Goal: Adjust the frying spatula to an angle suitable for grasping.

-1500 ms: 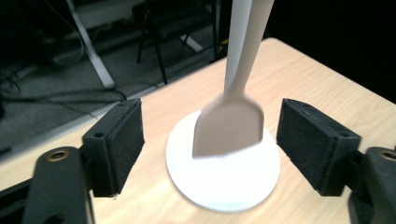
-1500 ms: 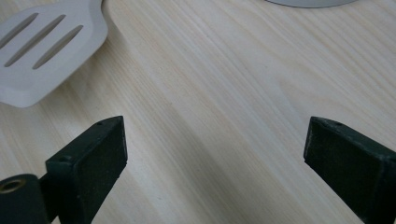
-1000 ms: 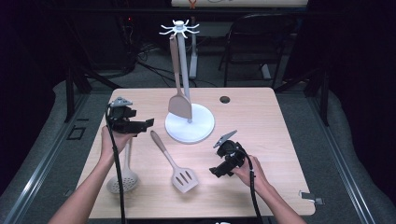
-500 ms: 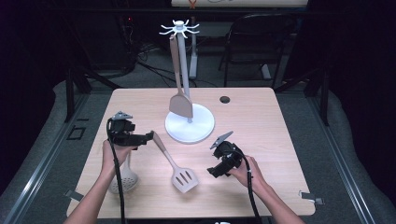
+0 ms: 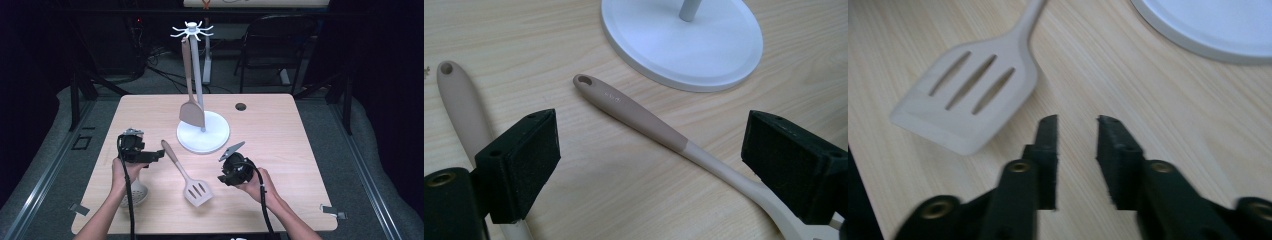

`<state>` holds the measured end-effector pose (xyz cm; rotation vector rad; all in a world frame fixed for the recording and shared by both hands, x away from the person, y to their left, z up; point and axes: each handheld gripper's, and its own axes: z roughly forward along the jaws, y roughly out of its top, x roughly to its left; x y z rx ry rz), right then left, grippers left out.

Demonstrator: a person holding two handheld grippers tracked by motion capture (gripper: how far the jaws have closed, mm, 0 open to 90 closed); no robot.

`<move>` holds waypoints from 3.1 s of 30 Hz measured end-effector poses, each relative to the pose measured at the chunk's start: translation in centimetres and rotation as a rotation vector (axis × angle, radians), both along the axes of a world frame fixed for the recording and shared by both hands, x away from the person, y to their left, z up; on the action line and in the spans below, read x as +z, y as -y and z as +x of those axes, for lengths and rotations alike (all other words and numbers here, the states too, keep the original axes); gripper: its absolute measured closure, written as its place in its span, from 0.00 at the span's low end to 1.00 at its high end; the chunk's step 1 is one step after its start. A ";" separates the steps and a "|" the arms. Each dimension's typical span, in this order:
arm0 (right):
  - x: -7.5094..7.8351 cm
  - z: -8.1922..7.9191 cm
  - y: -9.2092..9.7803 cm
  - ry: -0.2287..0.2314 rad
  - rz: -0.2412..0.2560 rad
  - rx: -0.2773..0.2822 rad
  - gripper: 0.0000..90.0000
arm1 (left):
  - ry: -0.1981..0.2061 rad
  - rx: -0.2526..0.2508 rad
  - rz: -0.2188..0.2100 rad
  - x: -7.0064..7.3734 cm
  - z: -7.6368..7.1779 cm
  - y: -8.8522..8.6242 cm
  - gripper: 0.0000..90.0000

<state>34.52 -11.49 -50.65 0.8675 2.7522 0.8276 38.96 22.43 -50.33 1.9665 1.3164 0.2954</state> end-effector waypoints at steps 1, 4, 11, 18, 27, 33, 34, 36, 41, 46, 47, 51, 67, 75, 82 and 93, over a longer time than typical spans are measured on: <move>0.1 -0.1 -0.3 0.005 0.009 0.009 0.89 | -0.001 0.002 0.005 -0.2 0.0 0.1 0.10; 0.6 -0.5 -1.2 0.015 0.041 0.036 1.00 | -0.020 0.003 0.020 -0.6 0.0 0.3 0.10; 0.7 -1.7 -3.4 0.006 0.055 0.102 1.00 | -0.046 0.002 0.033 -1.2 0.0 0.8 0.10; -0.4 -3.3 -5.8 -0.027 0.007 0.191 1.00 | -0.062 -0.008 0.039 -1.6 0.0 1.6 0.12; -2.5 -3.5 -6.6 -0.082 -0.040 0.220 1.00 | -0.087 -0.030 0.041 -2.2 -0.2 2.6 0.14; -4.2 -3.4 -7.1 -0.119 -0.073 0.229 1.00 | -0.100 -0.043 0.034 -2.7 -0.3 3.5 0.16; -4.4 -3.4 -7.2 -0.122 -0.080 0.230 1.00 | -0.102 -0.048 0.034 -2.7 -0.3 3.6 0.16; -4.5 -3.4 -7.2 -0.126 -0.076 0.227 1.00 | -0.111 -0.054 0.031 -2.9 -0.3 3.9 0.17; -4.6 -3.3 -7.1 -0.131 -0.070 0.226 1.00 | -0.113 -0.052 0.026 -3.4 0.2 4.5 0.17; -4.6 -3.2 -7.0 -0.133 -0.063 0.229 1.00 | -0.124 -0.048 0.018 -4.0 0.9 5.3 0.22; -4.6 -3.2 -7.0 -0.134 -0.065 0.229 1.00 | -0.129 -0.052 0.016 -4.1 1.1 5.4 0.23; -4.6 -3.1 -6.9 -0.136 -0.066 0.233 1.00 | -0.126 -0.058 0.014 -4.6 1.6 5.8 0.31; -4.6 -2.9 -6.8 -0.143 -0.062 0.236 1.00 | -0.173 -0.031 -0.021 -5.8 2.8 6.1 0.56; -4.7 -2.9 -6.7 -0.147 -0.057 0.236 1.00 | -0.198 -0.035 -0.074 -6.0 3.0 5.7 0.60; -4.7 -2.8 -6.7 -0.159 -0.040 0.235 1.00 | -0.162 -0.052 -0.131 -5.0 2.5 5.5 0.65; -4.5 -2.7 -6.5 -0.169 -0.031 0.235 1.00 | -0.066 -0.087 -0.218 -2.9 0.9 5.4 0.73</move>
